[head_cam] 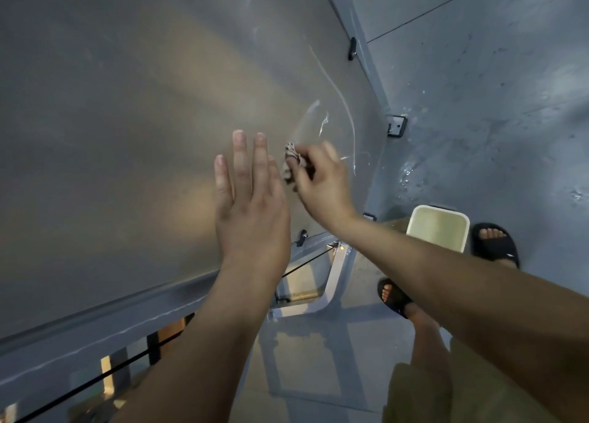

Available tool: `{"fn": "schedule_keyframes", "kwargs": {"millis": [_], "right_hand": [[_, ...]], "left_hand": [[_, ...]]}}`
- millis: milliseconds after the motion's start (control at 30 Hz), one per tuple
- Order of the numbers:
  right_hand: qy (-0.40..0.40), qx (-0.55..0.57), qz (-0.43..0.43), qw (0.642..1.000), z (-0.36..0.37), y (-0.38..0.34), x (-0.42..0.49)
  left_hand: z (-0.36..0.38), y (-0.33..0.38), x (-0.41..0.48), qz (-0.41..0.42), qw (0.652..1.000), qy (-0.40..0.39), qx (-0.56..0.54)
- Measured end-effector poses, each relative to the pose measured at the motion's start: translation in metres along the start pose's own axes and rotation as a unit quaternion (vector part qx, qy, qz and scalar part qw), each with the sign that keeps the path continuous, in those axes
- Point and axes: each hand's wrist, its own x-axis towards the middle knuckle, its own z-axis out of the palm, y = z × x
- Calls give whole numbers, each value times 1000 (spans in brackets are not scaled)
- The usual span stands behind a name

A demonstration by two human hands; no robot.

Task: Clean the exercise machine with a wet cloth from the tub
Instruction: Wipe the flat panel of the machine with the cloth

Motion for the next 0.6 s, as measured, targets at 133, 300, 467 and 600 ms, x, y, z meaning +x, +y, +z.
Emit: {"fn": "schedule_keyframes", "kwargs": {"millis": [133,300,467,600], "right_hand": [[91,-7,76,993,-1,19,80],[100,-10,120,988,3,19,73],[22,-9,24,999,-5,19,54],[130,-5,77,988,-2,26,98]], "left_hand": [[4,-1,3,2,1000,-3,3],[4,2,5,8,1000,11,-17],[9,2,10,5,1000,24,-19],[11,4,11,4,999,24,-22]]}}
